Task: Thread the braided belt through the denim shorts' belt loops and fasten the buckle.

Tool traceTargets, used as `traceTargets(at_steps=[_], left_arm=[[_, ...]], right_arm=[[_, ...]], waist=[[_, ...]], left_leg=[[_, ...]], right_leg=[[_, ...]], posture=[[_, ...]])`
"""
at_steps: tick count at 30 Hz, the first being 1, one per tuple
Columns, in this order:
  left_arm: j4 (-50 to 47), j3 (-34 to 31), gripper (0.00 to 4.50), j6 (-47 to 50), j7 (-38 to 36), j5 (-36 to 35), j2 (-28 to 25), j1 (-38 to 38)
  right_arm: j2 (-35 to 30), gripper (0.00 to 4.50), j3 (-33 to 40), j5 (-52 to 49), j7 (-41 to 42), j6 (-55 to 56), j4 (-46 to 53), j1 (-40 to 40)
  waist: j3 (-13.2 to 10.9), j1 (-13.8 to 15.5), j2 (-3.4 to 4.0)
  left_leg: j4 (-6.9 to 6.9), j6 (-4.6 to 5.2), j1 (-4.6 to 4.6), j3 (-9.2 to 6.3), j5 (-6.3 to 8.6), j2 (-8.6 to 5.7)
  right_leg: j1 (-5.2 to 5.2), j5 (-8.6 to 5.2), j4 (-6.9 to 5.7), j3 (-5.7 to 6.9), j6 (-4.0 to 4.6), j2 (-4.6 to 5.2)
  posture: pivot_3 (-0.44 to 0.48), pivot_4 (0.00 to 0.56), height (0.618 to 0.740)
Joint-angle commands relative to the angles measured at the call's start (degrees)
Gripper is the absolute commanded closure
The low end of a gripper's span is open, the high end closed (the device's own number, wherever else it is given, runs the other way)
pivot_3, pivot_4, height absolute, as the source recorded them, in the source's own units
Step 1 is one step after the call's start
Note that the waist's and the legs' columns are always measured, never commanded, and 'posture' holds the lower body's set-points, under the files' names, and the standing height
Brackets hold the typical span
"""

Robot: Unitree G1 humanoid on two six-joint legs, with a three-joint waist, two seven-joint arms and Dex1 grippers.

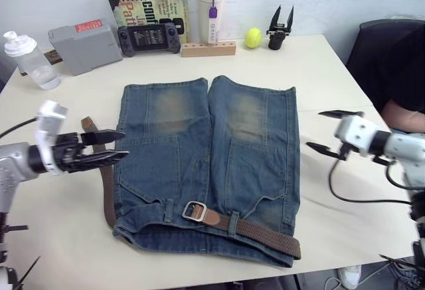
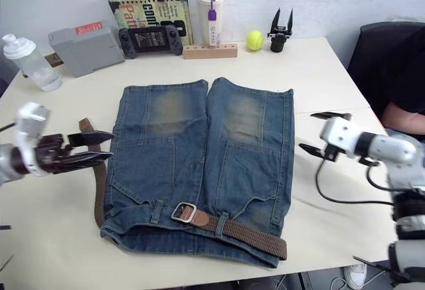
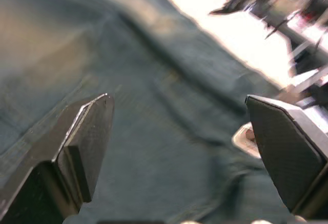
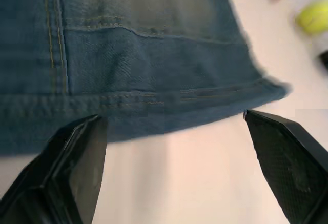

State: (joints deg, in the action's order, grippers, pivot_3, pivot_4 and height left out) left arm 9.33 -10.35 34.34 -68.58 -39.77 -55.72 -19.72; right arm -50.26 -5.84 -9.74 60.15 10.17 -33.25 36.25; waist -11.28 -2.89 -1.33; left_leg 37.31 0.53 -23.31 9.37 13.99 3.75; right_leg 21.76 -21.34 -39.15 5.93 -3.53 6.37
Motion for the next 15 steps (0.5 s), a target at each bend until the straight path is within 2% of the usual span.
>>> traceTargets(at_steps=[1,4,7,10,15], left_arm=[[0.9,4.0,0.03,-3.6,9.1,9.0,4.2,-5.3],[4.2,8.4,0.03,-5.6,15.4,15.7,9.9,-10.2],[10.2,11.1,0.03,-8.2,17.7,20.0,14.5,-14.7],[21.6,12.6,0.03,-11.1,20.5,24.1,19.0,-21.5],[33.5,17.4,0.03,-16.6,21.8,32.6,21.9,-27.1]], right_arm=[[0.4,0.00,0.4,-1.9,1.8,-16.2,7.0,3.0],[3.4,0.00,-1.0,-0.8,1.9,-21.2,7.2,4.9],[7.5,0.00,-3.6,3.3,0.1,-20.1,2.5,7.3],[13.2,0.00,-5.0,6.3,-3.4,-19.6,-6.1,11.4],[16.5,0.00,-6.6,9.8,-3.8,-22.2,-16.3,14.7]], waist=[[0.0,0.1,0.00],[0.0,1.1,-0.03],[0.0,1.3,-0.06],[0.0,1.2,-0.08],[0.2,0.8,-0.30]], left_leg=[[0.00,0.00,0.00,0.00,0.00,0.00],[0.08,0.02,0.01,-0.07,0.01,-0.03],[0.10,0.02,0.00,-0.04,0.01,-0.06],[0.14,0.06,-0.13,0.12,-0.03,-0.07],[0.48,0.11,-0.55,0.29,-0.08,0.00]], right_leg=[[0.01,0.00,0.00,0.01,0.00,0.02],[-0.04,0.03,-0.08,0.08,-0.03,0.08],[-0.01,0.03,-0.15,0.08,-0.04,0.10],[0.21,0.03,-0.25,0.04,-0.04,0.09],[0.75,0.04,-0.60,0.05,-0.05,0.02]], posture=[[0.000,0.150,0.709],[0.000,0.150,0.709],[0.000,0.150,0.709],[0.000,0.150,0.709],[0.000,0.150,0.709]])
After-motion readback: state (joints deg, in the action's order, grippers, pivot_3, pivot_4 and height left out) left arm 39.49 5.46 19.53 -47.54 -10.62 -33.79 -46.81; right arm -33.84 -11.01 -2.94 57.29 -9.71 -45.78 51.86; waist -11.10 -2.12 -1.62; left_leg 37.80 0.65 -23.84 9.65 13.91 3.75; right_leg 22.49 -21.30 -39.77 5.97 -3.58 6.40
